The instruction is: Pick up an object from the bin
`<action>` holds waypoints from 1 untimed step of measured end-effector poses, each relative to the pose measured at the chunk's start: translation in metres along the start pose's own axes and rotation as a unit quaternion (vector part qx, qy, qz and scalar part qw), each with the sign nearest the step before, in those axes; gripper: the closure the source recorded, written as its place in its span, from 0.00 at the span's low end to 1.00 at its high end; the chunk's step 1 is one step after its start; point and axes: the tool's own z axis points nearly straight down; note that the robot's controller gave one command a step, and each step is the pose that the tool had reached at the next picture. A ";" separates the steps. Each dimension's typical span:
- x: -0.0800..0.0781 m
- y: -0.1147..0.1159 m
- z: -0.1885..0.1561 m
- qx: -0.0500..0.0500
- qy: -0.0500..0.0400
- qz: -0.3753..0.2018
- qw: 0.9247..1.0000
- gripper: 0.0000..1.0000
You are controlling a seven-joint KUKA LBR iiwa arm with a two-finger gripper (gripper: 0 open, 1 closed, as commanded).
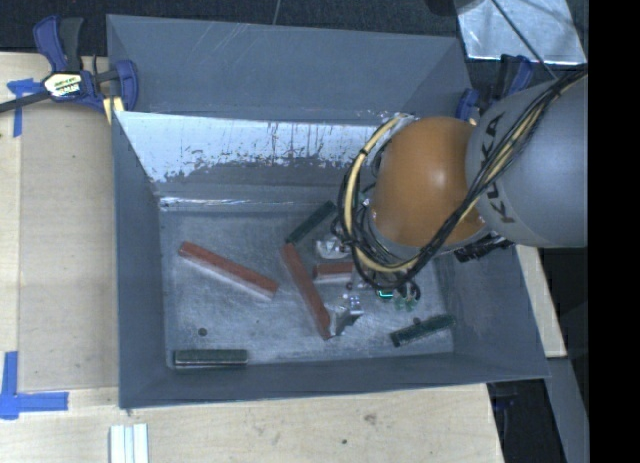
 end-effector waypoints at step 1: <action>-0.002 0.000 -0.004 0.000 -0.004 0.001 1.000 0.00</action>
Offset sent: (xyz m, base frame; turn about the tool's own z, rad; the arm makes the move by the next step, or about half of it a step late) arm 0.0417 0.0828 -0.0577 -0.1103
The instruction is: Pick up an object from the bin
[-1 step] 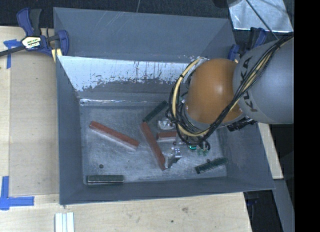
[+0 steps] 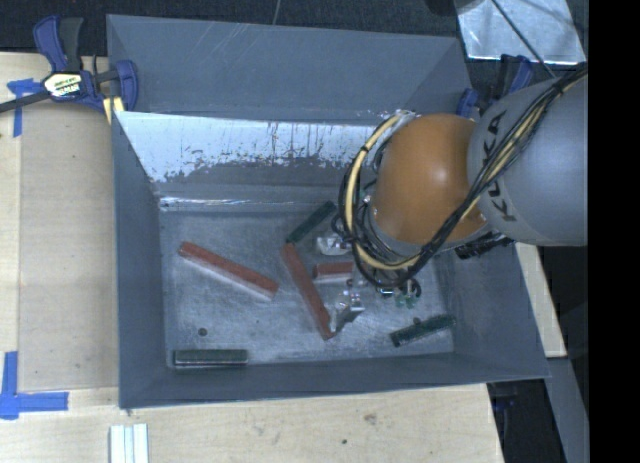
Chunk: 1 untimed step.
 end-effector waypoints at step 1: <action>-0.047 0.084 0.054 -0.002 -0.011 -0.055 0.998 1.00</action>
Offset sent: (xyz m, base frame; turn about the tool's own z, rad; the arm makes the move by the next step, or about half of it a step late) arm 0.0000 0.0000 0.0000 0.0000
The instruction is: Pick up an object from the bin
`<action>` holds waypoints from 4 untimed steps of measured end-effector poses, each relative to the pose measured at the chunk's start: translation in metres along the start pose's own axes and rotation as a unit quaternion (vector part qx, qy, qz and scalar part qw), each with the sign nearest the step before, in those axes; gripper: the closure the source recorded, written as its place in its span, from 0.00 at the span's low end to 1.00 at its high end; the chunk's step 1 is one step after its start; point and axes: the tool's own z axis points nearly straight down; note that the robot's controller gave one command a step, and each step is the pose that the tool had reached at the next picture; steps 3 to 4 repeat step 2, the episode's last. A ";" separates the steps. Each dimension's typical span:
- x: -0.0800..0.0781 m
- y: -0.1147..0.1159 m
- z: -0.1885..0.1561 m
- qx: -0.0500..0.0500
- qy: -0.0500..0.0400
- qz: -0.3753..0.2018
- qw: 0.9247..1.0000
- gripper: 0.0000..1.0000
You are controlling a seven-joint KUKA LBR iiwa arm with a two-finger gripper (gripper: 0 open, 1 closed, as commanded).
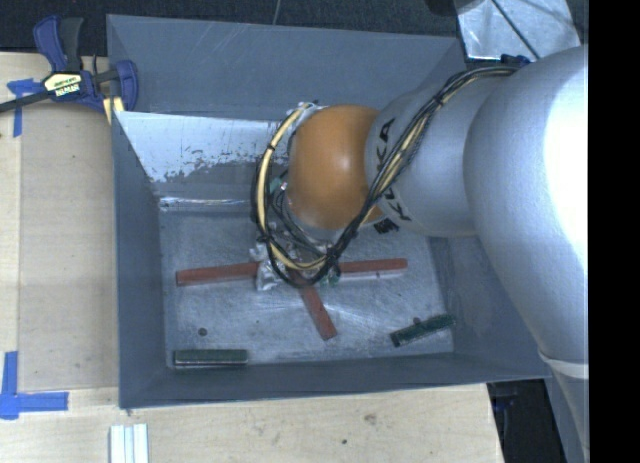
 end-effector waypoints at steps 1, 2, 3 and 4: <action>0.000 0.000 0.000 0.000 0.000 0.000 1.000 1.00; -0.015 -0.012 -0.179 0.001 0.006 -0.009 1.000 1.00; -0.015 -0.012 -0.179 0.001 0.006 -0.009 1.000 1.00; -0.015 -0.012 -0.179 0.001 0.006 -0.009 1.000 1.00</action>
Offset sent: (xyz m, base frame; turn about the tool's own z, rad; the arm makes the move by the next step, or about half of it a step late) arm 0.0095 -0.0109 0.1737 -0.0192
